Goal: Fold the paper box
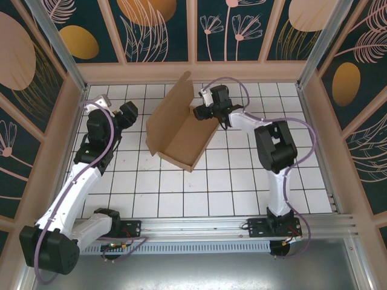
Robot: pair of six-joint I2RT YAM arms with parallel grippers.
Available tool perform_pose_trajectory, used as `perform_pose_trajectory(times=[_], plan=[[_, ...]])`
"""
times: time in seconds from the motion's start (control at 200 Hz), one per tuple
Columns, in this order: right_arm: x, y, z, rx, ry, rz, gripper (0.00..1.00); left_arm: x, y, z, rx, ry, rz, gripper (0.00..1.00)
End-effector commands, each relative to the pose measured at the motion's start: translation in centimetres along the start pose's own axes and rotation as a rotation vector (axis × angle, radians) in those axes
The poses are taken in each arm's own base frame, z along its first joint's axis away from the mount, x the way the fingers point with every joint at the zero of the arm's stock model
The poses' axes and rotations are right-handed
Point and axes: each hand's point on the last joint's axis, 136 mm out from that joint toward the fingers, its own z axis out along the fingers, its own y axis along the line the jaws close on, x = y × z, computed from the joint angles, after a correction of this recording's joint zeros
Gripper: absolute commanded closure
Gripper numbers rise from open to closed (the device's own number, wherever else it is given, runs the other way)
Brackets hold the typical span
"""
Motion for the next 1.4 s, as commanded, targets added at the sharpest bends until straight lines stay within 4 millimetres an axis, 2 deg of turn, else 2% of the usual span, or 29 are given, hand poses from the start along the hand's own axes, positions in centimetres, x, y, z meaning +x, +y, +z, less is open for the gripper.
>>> perform_pose_trajectory(times=[0.0, 0.16, 0.275, 0.325, 0.495, 0.626, 0.861, 0.986, 1.081, 1.241, 1.396], plan=[[0.7, 0.4, 1.7, -0.077, 0.059, -0.112, 0.29, 0.1, 0.1, -0.8, 0.007, -0.001, -0.022, 0.25], [2.3, -0.3, 3.0, -0.057, 0.093, -0.109, 0.4, -0.5, -0.1, -1.2, 0.006, -0.016, -0.015, 0.25], [3.3, -0.7, 3.2, -0.04, 0.106, -0.076, 0.58, -0.9, -0.1, -1.1, 0.004, -0.032, -0.01, 0.26], [3.6, -0.8, 3.0, -0.027, 0.109, -0.066, 0.65, -1.0, 0.1, -1.0, -0.006, -0.041, -0.007, 0.26], [5.0, -1.8, 1.4, 0.046, 0.11, -0.009, 0.7, -1.4, -0.3, -0.7, 0.005, -0.055, -0.015, 0.26], [6.8, -3.6, 0.2, 0.179, 0.155, 0.065, 0.8, -1.4, -0.2, -0.3, 0.001, -0.059, -0.019, 0.26], [10.8, -5.7, -3.6, 0.39, 0.158, 0.364, 0.79, -1.0, 0.0, 0.3, 0.0, -0.05, -0.042, 0.26], [11.1, -5.7, -5.6, 0.427, 0.119, 0.451, 0.75, -0.5, 0.0, 0.8, 0.006, -0.034, -0.042, 0.26], [11.5, -5.5, -6.1, 0.432, 0.121, 0.472, 0.74, 0.1, 0.2, 1.3, 0.0, -0.015, -0.037, 0.26], [13.9, -5.2, -6.6, 0.469, 0.155, 0.547, 0.73, 1.0, 0.9, 1.6, -0.006, -0.007, -0.015, 0.25], [14.0, -3.8, -7.4, 0.445, 0.131, 0.57, 0.73, 1.0, 1.1, 1.6, -0.012, -0.012, -0.006, 0.24]])
